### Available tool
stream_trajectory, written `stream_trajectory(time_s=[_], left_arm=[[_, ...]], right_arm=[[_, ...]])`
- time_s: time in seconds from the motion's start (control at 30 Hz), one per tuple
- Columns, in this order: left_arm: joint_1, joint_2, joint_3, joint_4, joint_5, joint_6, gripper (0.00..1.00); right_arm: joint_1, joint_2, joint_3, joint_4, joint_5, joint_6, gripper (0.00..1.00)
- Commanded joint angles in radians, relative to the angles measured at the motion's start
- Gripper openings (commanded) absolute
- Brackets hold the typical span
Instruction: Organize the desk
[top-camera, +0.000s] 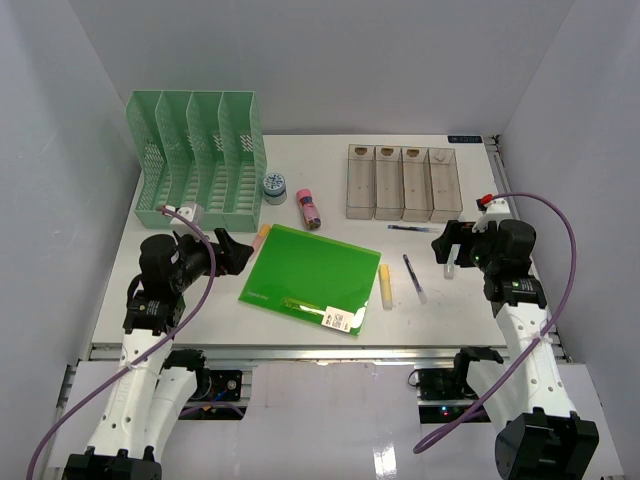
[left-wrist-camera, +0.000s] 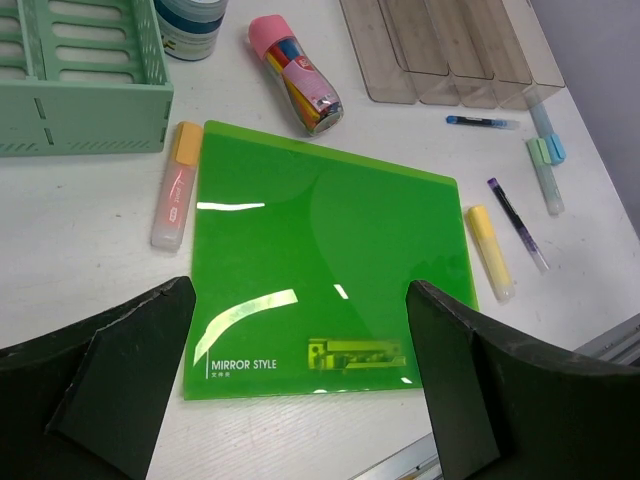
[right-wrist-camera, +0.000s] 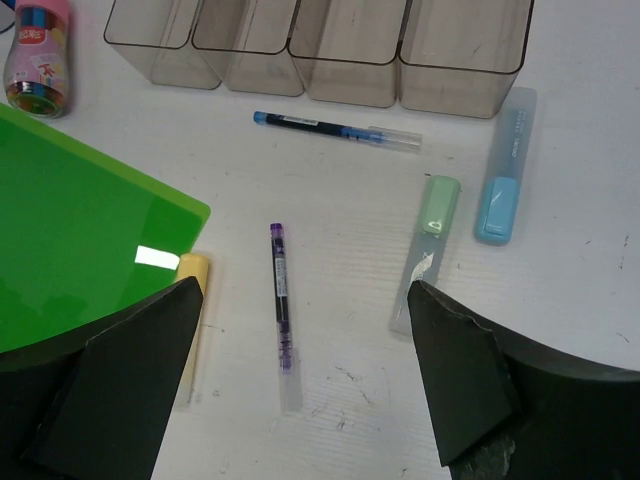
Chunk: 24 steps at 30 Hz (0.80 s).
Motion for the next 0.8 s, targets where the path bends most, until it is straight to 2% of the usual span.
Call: stream_trajectory(time_s=[0.0, 0.1, 0.17, 0.2, 0.27, 0.37, 0.57, 0.67, 0.77], left_arm=[[-0.004, 0.006, 0.017, 0.019, 0.021, 0.014, 0.98], [-0.004, 0.004, 0.015, 0.02, 0.016, 0.012, 0.98], [-0.004, 0.004, 0.013, 0.02, 0.011, 0.007, 0.98], [-0.004, 0.004, 0.013, 0.019, 0.008, 0.003, 0.98], [-0.004, 0.011, 0.013, 0.018, -0.002, -0.006, 0.98], [-0.004, 0.031, 0.016, 0.009, -0.032, -0.031, 0.98], [-0.004, 0.1, 0.075, -0.09, -0.168, -0.092, 0.98], [-0.004, 0.103, 0.116, -0.17, -0.255, -0.135, 0.98], [-0.004, 0.126, 0.199, -0.316, -0.411, -0.228, 0.98]], right_arm=[[-0.003, -0.031, 0.023, 0.044, -0.054, -0.024, 0.9], [-0.003, -0.033, -0.01, 0.065, -0.169, -0.115, 0.9], [-0.003, -0.021, -0.018, 0.058, -0.323, -0.225, 0.9], [-0.002, -0.01, -0.015, 0.04, -0.459, -0.299, 0.9], [0.005, 0.026, 0.028, -0.072, -0.639, -0.492, 0.9], [0.02, 0.114, 0.085, -0.163, -0.744, -0.557, 0.9], [0.034, 0.235, 0.096, -0.092, -0.707, -0.433, 0.9], [0.034, 0.22, 0.073, -0.057, -0.688, -0.403, 0.9], [0.034, 0.174, 0.053, -0.038, -0.693, -0.383, 0.9]])
